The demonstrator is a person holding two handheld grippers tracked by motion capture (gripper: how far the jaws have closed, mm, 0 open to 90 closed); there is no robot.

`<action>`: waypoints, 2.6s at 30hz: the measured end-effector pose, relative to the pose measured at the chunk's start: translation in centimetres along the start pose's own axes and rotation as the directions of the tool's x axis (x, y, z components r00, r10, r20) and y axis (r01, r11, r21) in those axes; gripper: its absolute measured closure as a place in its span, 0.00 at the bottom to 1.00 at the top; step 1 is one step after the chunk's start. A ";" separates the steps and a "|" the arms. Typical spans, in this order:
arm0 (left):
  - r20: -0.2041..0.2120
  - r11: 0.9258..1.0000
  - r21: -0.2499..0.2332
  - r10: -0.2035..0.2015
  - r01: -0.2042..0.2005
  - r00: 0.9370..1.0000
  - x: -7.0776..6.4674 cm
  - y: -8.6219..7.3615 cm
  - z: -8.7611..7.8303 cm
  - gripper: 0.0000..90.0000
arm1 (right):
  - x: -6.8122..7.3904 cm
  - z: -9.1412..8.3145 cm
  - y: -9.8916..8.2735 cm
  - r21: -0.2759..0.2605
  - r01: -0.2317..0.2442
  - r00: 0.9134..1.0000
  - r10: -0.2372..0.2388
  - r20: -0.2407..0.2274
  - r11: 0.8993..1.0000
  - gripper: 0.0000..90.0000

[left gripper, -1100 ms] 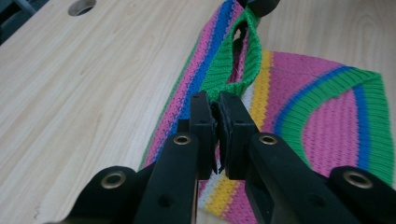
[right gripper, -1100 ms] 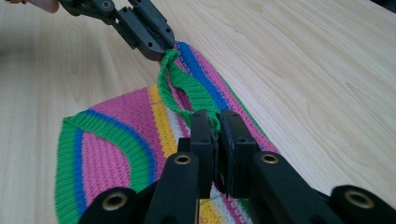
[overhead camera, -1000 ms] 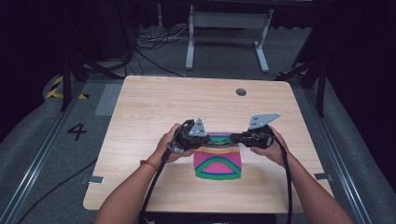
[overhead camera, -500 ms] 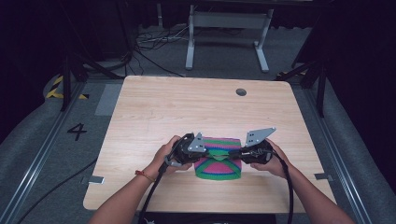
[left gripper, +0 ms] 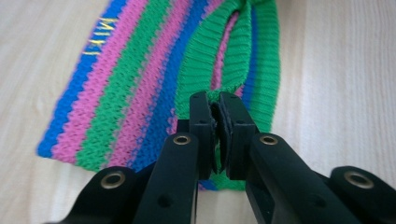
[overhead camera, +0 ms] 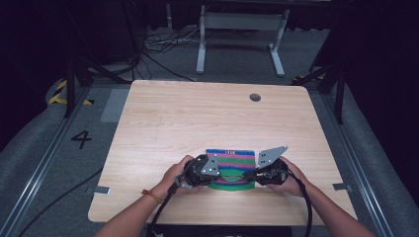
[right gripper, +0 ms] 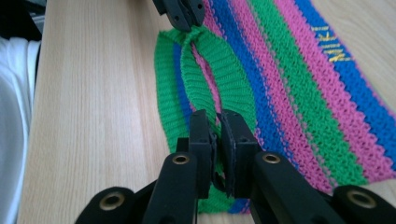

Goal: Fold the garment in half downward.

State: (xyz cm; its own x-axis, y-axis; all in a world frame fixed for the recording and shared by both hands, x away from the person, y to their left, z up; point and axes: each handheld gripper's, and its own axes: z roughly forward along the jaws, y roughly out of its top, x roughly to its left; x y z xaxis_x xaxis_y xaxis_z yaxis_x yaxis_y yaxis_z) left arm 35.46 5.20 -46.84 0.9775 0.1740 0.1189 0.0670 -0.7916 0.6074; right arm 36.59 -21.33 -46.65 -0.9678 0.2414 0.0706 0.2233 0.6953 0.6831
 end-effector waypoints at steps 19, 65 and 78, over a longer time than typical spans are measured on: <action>0.013 0.999 -0.012 -0.040 0.040 0.999 -2.0 -1.2 0.6 0.75 | 0.9 0.7 -2.0 0.064 -0.004 1.000 0.005 -0.016 0.998 0.94; -0.060 0.992 -0.070 -0.110 0.106 0.992 4.5 -1.1 0.7 0.73 | -3.3 0.8 -1.4 -0.018 -0.073 0.980 0.075 0.183 0.997 0.81; -0.095 0.993 -0.032 -0.112 0.110 0.989 3.5 -3.1 -3.5 0.66 | -1.7 -0.6 -0.8 0.026 -0.044 0.973 0.037 0.229 0.999 0.57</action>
State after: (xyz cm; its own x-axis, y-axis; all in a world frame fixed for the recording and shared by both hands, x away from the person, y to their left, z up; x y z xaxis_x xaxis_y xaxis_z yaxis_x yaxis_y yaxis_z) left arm 38.00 10.26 -45.56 0.9405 0.3164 0.1238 0.1673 -0.7483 0.6419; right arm 37.96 -22.71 -46.86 -0.9066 0.4158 -0.0726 0.2689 0.7014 0.6601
